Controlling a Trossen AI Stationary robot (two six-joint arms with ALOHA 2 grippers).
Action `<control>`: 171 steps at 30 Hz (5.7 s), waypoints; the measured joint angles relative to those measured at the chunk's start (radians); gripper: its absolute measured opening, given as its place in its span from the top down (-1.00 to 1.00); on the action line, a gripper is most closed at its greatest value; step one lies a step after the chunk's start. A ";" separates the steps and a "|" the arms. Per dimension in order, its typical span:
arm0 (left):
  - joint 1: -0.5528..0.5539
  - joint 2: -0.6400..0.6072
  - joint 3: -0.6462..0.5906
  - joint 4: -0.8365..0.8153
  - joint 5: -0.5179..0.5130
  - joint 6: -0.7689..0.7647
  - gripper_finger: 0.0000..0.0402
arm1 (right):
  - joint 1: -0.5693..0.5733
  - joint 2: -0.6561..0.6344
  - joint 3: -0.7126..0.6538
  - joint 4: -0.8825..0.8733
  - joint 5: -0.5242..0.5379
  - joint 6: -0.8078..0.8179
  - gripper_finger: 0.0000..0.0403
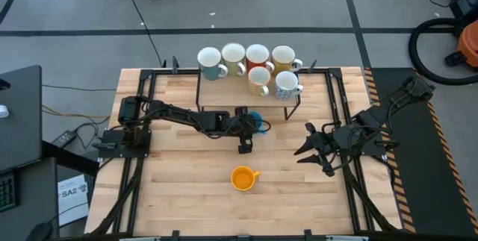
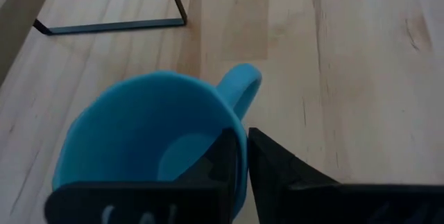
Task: Place coffee mugs
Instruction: Put the blue mug on the shelf, then put the yellow mug on the shelf
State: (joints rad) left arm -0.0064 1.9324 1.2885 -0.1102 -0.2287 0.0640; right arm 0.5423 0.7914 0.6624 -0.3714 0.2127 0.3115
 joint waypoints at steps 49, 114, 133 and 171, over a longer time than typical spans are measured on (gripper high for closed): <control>-0.050 -0.043 0.678 -0.859 -0.097 -0.105 0.86 | 0.000 0.002 0.001 0.004 0.002 0.000 0.34; 0.207 -0.072 0.667 -0.924 0.016 -0.026 0.85 | 0.000 0.010 0.001 0.034 0.002 -0.087 0.34; 0.217 -0.029 0.667 -0.909 0.011 -0.026 0.80 | 0.000 0.010 0.000 0.048 0.001 -0.129 0.34; 0.199 -0.029 0.683 -0.912 -0.138 0.052 0.14 | 0.000 0.010 0.000 0.048 0.001 -0.131 0.34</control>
State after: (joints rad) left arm 0.1928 1.9038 1.9711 -1.0222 -0.3668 0.1162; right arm 0.5419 0.8009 0.6624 -0.3233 0.2138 0.1802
